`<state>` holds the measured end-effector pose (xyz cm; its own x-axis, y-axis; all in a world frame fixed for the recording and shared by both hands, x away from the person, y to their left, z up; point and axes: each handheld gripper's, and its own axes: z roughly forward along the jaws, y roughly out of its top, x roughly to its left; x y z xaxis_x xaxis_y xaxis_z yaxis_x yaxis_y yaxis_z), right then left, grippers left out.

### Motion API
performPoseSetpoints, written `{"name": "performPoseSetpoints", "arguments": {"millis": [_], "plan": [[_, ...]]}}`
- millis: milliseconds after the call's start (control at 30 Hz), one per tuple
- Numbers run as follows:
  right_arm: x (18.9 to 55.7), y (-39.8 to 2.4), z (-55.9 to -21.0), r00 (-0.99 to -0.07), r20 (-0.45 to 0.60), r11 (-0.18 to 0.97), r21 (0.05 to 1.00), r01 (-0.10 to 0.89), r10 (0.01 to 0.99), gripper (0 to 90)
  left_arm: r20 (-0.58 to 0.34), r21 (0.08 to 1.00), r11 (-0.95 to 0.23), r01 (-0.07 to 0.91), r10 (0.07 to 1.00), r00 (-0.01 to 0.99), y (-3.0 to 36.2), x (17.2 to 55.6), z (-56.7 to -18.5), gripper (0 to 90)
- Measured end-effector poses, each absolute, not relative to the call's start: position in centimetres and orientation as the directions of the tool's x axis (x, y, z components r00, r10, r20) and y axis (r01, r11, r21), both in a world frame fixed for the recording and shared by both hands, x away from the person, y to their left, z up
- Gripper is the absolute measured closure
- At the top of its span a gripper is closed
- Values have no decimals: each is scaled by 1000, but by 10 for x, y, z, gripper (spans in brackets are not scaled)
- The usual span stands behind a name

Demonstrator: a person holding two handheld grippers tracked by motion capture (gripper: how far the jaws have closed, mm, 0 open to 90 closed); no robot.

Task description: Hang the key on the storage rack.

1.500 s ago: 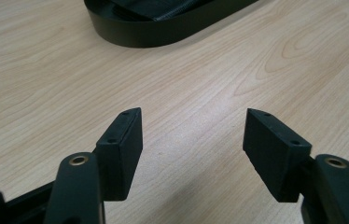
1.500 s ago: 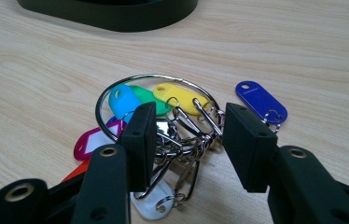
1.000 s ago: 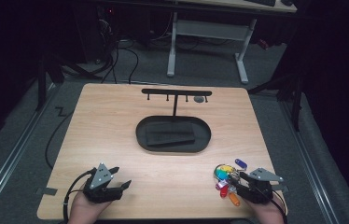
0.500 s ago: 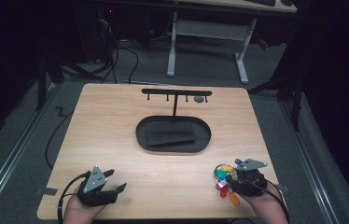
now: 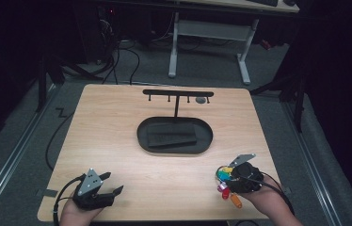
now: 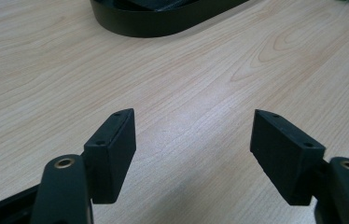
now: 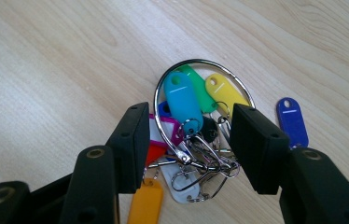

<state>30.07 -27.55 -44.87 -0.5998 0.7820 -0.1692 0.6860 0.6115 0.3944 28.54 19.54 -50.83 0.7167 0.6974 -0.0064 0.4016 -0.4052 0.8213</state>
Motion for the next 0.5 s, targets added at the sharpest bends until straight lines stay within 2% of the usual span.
{"name": "performPoseSetpoints", "arguments": {"millis": [333, 500], "plan": [[309, -258, -450, -678, -170, 696, 265, 667, 715, 502, -4, 816, -417, 400, 688, 726, 194, 284, -510, 316], [315, -253, -458, -703, -149, 717, 206, 666, 696, 579, -2, 814, -424, 396, 680, 733, 192, 284, -510, 316]]}}
